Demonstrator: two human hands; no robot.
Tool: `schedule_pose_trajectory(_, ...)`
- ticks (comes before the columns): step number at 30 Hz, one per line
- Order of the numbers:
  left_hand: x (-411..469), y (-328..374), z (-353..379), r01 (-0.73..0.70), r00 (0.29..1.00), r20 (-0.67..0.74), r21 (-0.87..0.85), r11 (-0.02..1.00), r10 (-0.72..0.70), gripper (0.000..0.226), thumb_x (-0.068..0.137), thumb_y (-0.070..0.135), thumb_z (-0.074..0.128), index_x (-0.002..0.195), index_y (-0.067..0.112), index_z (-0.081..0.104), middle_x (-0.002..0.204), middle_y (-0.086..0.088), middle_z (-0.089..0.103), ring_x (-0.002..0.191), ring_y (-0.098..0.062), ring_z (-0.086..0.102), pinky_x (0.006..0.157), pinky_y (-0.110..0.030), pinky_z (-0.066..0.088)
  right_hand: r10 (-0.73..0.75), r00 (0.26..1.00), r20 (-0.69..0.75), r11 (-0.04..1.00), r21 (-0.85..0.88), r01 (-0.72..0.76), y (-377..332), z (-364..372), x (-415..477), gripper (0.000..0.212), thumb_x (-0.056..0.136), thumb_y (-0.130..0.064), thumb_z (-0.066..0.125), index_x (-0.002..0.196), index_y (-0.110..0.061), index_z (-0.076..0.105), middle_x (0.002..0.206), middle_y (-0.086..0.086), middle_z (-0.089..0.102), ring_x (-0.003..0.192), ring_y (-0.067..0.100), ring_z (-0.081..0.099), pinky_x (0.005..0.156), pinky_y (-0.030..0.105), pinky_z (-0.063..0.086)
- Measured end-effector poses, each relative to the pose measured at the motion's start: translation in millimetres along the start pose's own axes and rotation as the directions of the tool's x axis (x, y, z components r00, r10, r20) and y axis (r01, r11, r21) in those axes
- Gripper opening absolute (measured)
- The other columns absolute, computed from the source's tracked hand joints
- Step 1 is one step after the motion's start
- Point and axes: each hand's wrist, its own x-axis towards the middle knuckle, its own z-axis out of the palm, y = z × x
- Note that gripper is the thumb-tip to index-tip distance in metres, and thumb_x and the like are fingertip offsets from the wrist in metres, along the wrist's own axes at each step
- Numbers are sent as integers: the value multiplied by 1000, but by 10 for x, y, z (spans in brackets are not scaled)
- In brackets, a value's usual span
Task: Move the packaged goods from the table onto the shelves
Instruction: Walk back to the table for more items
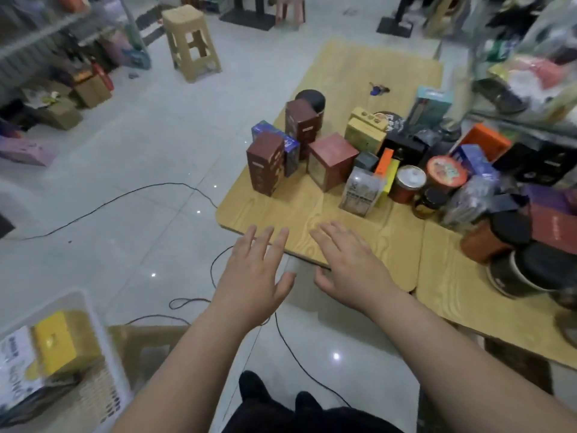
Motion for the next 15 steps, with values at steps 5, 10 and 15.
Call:
schedule_pose_trajectory(5,431,112,23,-183,983,28,13,983,183,73,96,57,32,154,13,37,151,-15,48,144,-41,36,116,-51,32,180,981,-65,982,-47,-184,228,-109,-197,64,80,-29,71,139,-9,55,140,15,57,133,35,52,105,57,46)
schedule_pose_trajectory(10,779,400,139,-343,938,65,17,939,342,74,95,56,32,153,11,39,148,-16,51,142,-41,39,117,-48,27,356,929,-102,932,-31,-360,415,-86,-436,62,85,-34,63,143,-12,51,144,14,53,138,34,46,110,55,42)
schedule_pose_trajectory(15,1035,877,253,-461,879,134,-8,887,458,80,92,62,23,157,15,31,156,-11,41,148,-37,29,120,-46,24,483,869,-106,873,-17,-487,799,-92,-840,60,87,-39,51,142,-12,51,144,14,52,137,35,46,109,55,42)
